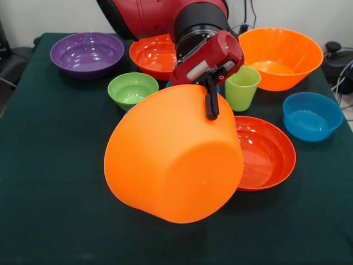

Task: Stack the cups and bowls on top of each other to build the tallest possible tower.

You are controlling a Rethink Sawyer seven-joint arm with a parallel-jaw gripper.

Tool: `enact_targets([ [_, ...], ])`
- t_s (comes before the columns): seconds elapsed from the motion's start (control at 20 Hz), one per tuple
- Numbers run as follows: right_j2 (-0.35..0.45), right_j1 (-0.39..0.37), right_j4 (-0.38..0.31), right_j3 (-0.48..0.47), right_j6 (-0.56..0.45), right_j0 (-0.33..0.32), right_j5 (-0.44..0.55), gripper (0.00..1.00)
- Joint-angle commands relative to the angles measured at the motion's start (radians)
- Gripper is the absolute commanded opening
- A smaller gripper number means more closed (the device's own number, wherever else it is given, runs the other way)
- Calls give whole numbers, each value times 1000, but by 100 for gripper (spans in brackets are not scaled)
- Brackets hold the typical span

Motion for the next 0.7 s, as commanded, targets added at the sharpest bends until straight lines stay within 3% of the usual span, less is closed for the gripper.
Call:
enact_targets([
  [0.05, 41, 17, -38, 35, 229, -7, -46, 0],
  [0.7, 22, 90, -87, -1, 240, 0, -122, 0],
])
